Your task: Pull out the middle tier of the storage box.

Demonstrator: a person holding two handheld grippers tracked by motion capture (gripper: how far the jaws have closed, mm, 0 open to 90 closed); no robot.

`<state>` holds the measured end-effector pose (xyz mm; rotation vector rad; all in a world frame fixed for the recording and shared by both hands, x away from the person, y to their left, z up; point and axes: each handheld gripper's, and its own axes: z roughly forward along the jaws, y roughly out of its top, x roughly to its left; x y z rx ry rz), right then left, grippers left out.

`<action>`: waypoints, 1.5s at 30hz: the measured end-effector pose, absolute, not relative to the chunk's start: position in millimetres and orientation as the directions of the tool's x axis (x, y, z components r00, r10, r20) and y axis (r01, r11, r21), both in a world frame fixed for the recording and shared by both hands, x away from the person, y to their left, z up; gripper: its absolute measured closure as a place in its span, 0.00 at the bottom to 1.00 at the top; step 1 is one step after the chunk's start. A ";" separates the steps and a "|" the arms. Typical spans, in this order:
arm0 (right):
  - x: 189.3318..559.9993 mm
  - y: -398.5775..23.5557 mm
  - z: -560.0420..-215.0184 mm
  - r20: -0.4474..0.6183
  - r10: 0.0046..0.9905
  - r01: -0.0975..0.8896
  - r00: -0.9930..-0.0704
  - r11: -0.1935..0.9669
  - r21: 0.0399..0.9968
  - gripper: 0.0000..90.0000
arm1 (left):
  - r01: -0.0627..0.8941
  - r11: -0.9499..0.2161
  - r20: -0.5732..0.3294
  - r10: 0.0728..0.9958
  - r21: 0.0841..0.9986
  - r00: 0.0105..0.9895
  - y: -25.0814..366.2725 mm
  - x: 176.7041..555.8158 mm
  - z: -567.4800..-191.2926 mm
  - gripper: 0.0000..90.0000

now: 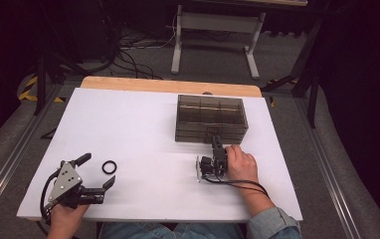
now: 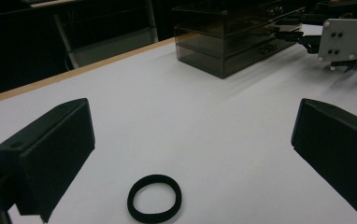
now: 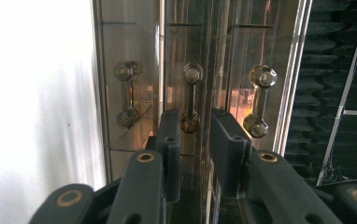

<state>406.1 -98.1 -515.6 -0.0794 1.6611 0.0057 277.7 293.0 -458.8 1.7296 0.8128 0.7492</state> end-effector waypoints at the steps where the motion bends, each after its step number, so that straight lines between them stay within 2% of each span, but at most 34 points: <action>1: 406.8 -98.0 -516.0 -0.995 -0.048 -0.054 -0.091 0.998 -0.043 0.84 | 0.165 -0.234 0.099 0.812 0.958 0.576 293.0 277.7 -458.8 0.00; 6: 409.8 -97.2 -518.5 -0.994 -0.061 -0.051 -0.087 0.997 -0.056 0.89 | 0.166 -0.232 0.097 0.812 0.958 0.575 293.2 277.7 -458.9 0.00; 16: 410.9 -95.9 -517.1 -0.994 -0.067 -0.045 -0.090 0.997 -0.063 0.90 | 0.165 -0.234 0.099 0.811 0.958 0.576 293.2 277.7 -458.7 0.00; 23: 407.6 -96.6 -514.2 -0.994 -0.039 -0.038 -0.107 0.999 -0.035 0.90 | 0.165 -0.232 0.098 0.812 0.959 0.575 293.6 277.6 -458.7 0.00; 25: 406.7 -95.9 -510.2 -0.992 -0.064 -0.054 -0.113 0.997 -0.059 0.90 | 0.165 -0.232 0.097 0.812 0.959 0.576 293.6 277.6 -458.7 0.00; 26: 405.1 -96.4 -512.7 -0.993 -0.033 -0.043 -0.112 0.999 -0.029 0.90 | 0.165 -0.233 0.098 0.812 0.958 0.575 293.6 277.5 -458.7 0.00; 31: 400.2 -95.4 -507.6 -0.990 -0.066 -0.059 -0.129 0.997 -0.059 0.90 | 0.164 -0.235 0.101 0.812 0.958 0.575 293.7 277.4 -458.5 0.00; 33: 396.4 -96.5 -509.7 -0.991 -0.026 -0.043 -0.135 0.999 -0.020 0.90 | 0.163 -0.235 0.101 0.812 0.958 0.574 293.8 277.4 -458.4 0.00; 35: 395.2 -96.9 -506.4 -0.989 -0.055 -0.065 -0.138 0.997 -0.046 0.90 | 0.164 -0.235 0.101 0.812 0.958 0.575 293.7 277.4 -458.5 0.00; 36: 392.2 -97.7 -508.2 -0.989 -0.027 -0.042 -0.149 0.999 -0.021 0.90 | 0.165 -0.233 0.098 0.812 0.958 0.575 293.4 277.4 -458.7 0.00; 37: 392.0 -98.2 -506.8 -0.989 -0.049 -0.060 -0.140 0.997 -0.041 0.90 | 0.165 -0.233 0.099 0.812 0.958 0.576 293.3 277.5 -458.7 0.00; 45: 381.9 -99.0 -505.3 -0.989 -0.005 -0.056 -0.146 0.998 0.003 0.90 | 0.165 -0.235 0.100 0.812 0.958 0.575 293.0 277.5 -458.7 0.00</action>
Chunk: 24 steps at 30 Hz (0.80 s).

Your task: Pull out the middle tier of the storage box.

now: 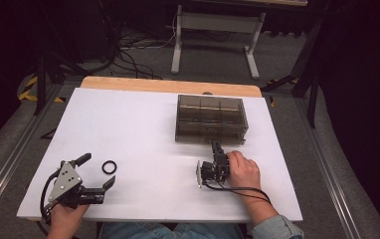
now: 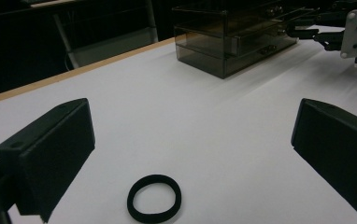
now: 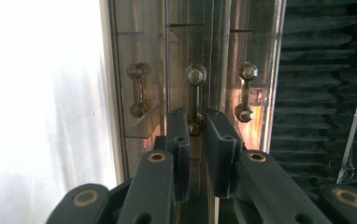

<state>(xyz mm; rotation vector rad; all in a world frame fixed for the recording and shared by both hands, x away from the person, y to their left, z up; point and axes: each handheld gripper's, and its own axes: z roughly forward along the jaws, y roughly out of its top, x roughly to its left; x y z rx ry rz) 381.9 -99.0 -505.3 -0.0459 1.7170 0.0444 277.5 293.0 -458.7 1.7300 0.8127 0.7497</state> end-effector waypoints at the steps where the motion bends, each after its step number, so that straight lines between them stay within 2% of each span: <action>1: 381.6 -98.3 -502.5 -0.989 -0.028 -0.069 -0.147 0.997 -0.018 0.90 | 0.164 -0.235 0.100 0.812 0.958 0.575 292.9 277.5 -458.7 0.00; 10: 375.3 -98.4 -500.8 -0.986 0.002 -0.057 -0.167 0.998 0.012 0.90 | 0.164 -0.232 0.098 0.812 0.959 0.575 292.8 277.1 -458.5 0.00; 11: 373.7 -98.9 -502.7 -0.985 0.030 -0.043 -0.172 0.998 0.038 0.90 | 0.163 -0.233 0.099 0.812 0.959 0.576 292.7 277.1 -458.5 0.00; 16: 371.8 -97.6 -502.5 -0.983 0.004 -0.065 -0.181 0.998 0.016 0.89 | 0.162 -0.233 0.100 0.810 0.959 0.577 292.4 276.9 -458.2 0.00; 21: 370.2 -99.0 -499.4 -0.980 0.022 -0.074 -0.199 0.997 0.038 0.81 | 0.162 -0.231 0.098 0.810 0.959 0.579 292.3 277.0 -458.2 0.00; 24: 368.0 -99.4 -498.0 -0.978 0.039 -0.071 -0.206 0.996 0.055 0.80 | 0.161 -0.236 0.102 0.808 0.958 0.580 291.8 277.0 -458.2 0.00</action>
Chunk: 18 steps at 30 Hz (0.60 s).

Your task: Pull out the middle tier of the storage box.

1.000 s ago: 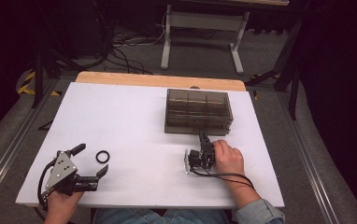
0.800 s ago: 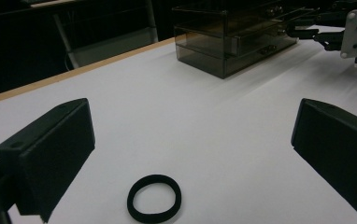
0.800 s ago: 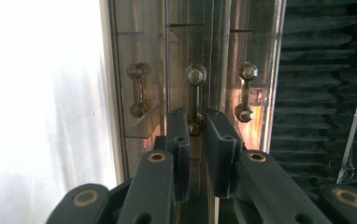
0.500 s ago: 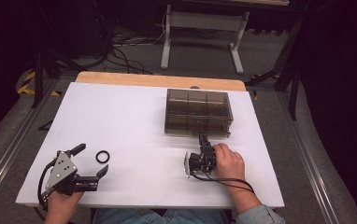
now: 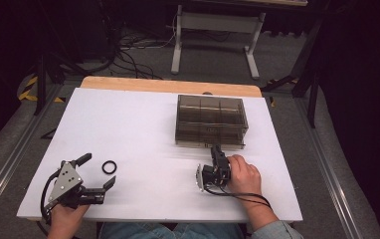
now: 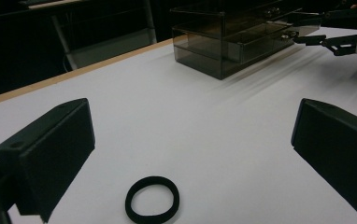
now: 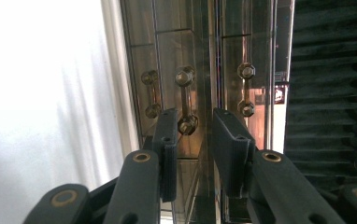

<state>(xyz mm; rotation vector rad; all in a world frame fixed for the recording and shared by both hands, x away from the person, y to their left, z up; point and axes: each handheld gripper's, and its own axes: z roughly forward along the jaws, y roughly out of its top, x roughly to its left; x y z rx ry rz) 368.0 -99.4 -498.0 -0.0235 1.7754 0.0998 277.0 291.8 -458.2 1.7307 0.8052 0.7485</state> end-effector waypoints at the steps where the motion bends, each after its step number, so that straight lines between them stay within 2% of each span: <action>1: 367.4 -99.3 -498.1 -0.978 0.039 -0.077 -0.205 0.995 0.056 0.80 | 0.160 -0.236 0.102 0.808 0.958 0.580 291.7 277.0 -458.1 0.00; 9: 363.5 -101.0 -493.1 -0.979 0.052 -0.096 -0.197 0.993 0.072 0.78 | 0.162 -0.230 0.096 0.810 0.960 0.579 292.2 277.2 -458.2 0.00; 18: 356.1 -107.1 -484.3 -0.973 0.110 -0.130 -0.202 0.982 0.138 0.76 | 0.161 -0.230 0.097 0.809 0.960 0.580 292.2 277.1 -458.0 0.00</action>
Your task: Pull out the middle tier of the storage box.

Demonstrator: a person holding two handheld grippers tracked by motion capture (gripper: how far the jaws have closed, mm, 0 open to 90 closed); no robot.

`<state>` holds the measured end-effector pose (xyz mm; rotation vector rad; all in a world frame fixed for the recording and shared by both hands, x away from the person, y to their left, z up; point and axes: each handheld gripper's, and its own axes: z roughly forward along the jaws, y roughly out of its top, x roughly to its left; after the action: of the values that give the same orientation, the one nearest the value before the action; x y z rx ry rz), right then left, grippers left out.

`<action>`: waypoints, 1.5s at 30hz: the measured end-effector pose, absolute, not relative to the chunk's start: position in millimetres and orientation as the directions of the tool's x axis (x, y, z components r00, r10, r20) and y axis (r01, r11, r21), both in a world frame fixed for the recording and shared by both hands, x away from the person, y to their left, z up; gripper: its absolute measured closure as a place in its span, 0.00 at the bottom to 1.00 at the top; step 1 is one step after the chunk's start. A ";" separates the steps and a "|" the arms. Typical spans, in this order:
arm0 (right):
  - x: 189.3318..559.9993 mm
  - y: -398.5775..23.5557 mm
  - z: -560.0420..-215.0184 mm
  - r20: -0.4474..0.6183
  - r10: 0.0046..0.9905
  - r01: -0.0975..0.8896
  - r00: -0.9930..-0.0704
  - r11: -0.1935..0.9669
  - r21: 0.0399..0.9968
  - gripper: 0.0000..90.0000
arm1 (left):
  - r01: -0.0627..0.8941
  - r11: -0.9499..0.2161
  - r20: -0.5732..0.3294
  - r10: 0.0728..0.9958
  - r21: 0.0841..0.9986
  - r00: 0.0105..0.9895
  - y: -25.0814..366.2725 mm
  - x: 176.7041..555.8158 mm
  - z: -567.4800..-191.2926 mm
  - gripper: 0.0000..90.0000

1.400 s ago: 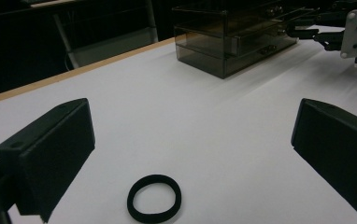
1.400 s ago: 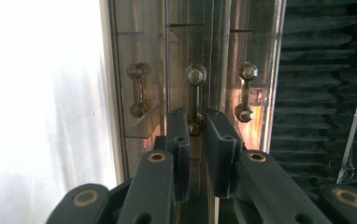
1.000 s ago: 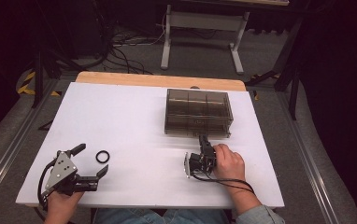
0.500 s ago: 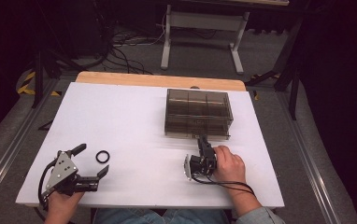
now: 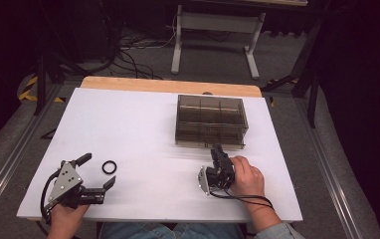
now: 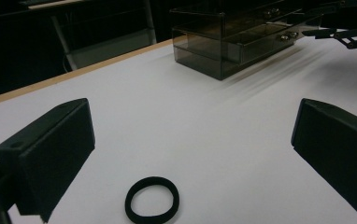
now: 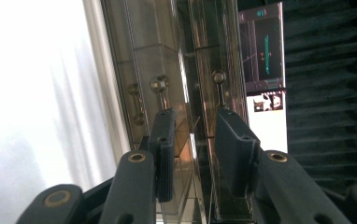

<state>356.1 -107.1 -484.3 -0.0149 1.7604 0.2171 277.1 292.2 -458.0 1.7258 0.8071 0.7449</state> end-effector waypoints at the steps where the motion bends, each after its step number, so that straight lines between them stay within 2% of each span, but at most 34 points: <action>1: 355.7 -107.5 -483.6 -0.972 0.110 -0.133 -0.206 0.981 0.140 0.76 | 0.160 -0.231 0.098 0.808 0.960 0.581 292.3 277.2 -457.9 0.00; 19: 348.7 -118.7 -469.9 -0.949 0.193 -0.185 -0.250 0.952 0.243 0.71 | 0.160 -0.237 0.102 0.806 0.958 0.583 292.0 277.3 -458.2 0.00; 23: 346.2 -121.4 -460.7 -0.911 0.266 -0.208 -0.314 0.917 0.339 0.69 | 0.161 -0.233 0.099 0.807 0.959 0.582 292.3 277.4 -458.3 0.00; 28: 346.1 -124.1 -455.5 -0.883 0.313 -0.202 -0.350 0.895 0.397 0.67 | 0.160 -0.235 0.101 0.807 0.959 0.582 292.3 277.5 -458.4 0.00; 33: 345.3 -129.6 -446.6 -0.823 0.387 -0.201 -0.416 0.844 0.498 0.62 | 0.161 -0.235 0.101 0.807 0.959 0.582 293.1 277.7 -458.3 0.00; 45: 351.7 -145.7 -429.4 -0.636 0.507 -0.125 -0.582 0.717 0.686 0.57 | 0.160 -0.236 0.102 0.807 0.958 0.582 293.1 277.6 -458.2 0.00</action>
<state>351.7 -145.7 -429.4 0.2914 2.0205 0.8876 277.6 293.1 -458.2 1.7313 0.8030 0.7469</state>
